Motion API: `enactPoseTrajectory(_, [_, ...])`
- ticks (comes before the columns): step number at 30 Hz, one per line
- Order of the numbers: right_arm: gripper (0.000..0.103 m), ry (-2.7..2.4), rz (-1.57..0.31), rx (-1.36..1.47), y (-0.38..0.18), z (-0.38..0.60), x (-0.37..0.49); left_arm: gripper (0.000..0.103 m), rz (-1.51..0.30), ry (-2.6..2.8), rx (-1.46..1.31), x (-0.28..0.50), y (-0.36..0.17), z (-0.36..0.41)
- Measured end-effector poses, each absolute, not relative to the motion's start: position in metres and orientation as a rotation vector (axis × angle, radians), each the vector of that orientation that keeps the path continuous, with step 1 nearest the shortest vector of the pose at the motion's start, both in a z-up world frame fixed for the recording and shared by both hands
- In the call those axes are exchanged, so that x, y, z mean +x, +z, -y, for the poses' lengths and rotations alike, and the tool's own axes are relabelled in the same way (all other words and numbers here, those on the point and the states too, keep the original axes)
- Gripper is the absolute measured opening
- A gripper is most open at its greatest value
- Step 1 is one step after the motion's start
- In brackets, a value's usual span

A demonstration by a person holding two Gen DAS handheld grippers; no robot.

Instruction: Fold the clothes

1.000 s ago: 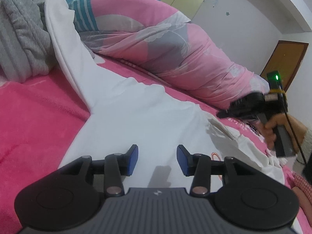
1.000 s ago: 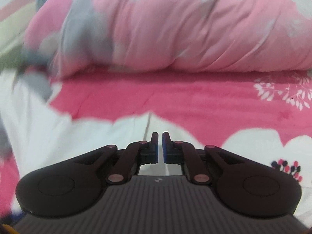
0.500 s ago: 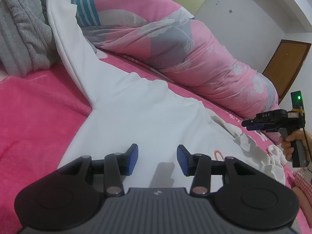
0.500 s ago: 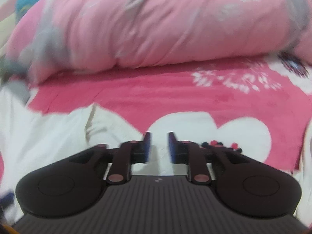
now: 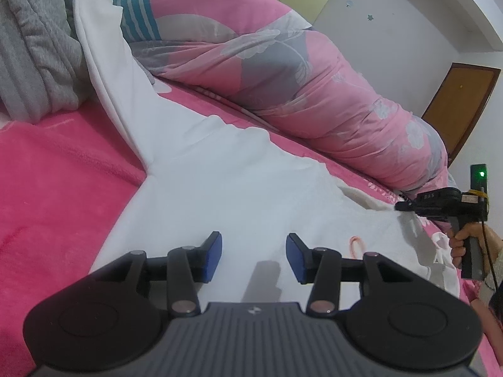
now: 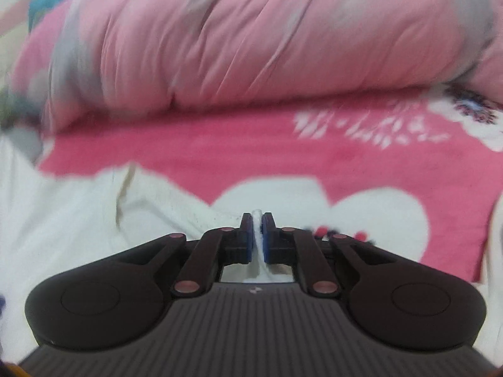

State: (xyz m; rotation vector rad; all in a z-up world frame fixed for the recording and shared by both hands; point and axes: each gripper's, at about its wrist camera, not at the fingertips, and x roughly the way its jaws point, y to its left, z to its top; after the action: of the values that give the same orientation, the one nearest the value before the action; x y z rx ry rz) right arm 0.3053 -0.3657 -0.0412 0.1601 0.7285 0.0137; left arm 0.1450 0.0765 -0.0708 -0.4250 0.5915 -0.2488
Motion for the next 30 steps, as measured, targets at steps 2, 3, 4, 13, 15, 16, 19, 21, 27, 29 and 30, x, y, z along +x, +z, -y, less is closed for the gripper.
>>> enactPoseTrajectory(2, [0.004,-0.025,-0.7,0.136,-0.046,0.365,0.304,0.047,-0.591,-0.249,-0.424,0.145,-0.071,-0.077])
enactPoseTrajectory(3, [0.004,-0.05,-0.702,0.141,-0.052,0.365,0.306,0.047,-0.592,-0.249,-0.424,0.145,-0.071,-0.077])
enactPoseTrajectory(4, [0.004,-0.077,-0.707,0.149,-0.058,0.365,0.308,0.047,-0.592,-0.249,-0.424,0.145,-0.071,-0.077])
enactPoseTrajectory(13, [0.007,-0.211,-0.654,0.171,-0.059,0.376,0.327,0.047,-0.59,-0.249,-0.425,0.145,-0.07,-0.077])
enactPoseTrajectory(15, [0.009,-0.188,-0.612,0.196,-0.045,0.383,0.325,0.047,-0.586,-0.251,-0.424,0.145,-0.069,-0.077])
enactPoseTrajectory(16, [0.01,-0.141,-0.609,0.197,-0.038,0.382,0.325,0.047,-0.584,-0.252,-0.423,0.144,-0.069,-0.076])
enactPoseTrajectory(19, [0.015,0.038,-0.682,0.148,-0.028,0.363,0.336,0.047,-0.578,-0.255,-0.42,0.144,-0.068,-0.076])
enactPoseTrajectory(21, [0.036,0.144,-0.764,0.096,-0.032,0.344,0.348,0.047,-0.576,-0.257,-0.418,0.143,-0.068,-0.076])
enactPoseTrajectory(27, [0.042,0.228,-0.877,-0.051,-0.056,0.309,0.377,0.048,-0.519,-0.302,-0.43,0.138,-0.061,-0.076])
enactPoseTrajectory(29, [0.042,0.259,-0.872,-0.065,-0.057,0.303,0.379,0.049,-0.496,-0.322,-0.436,0.136,-0.059,-0.076])
enactPoseTrajectory(30, [0.042,0.277,-0.865,-0.068,-0.056,0.3,0.379,0.05,-0.486,-0.33,-0.439,0.135,-0.058,-0.076])
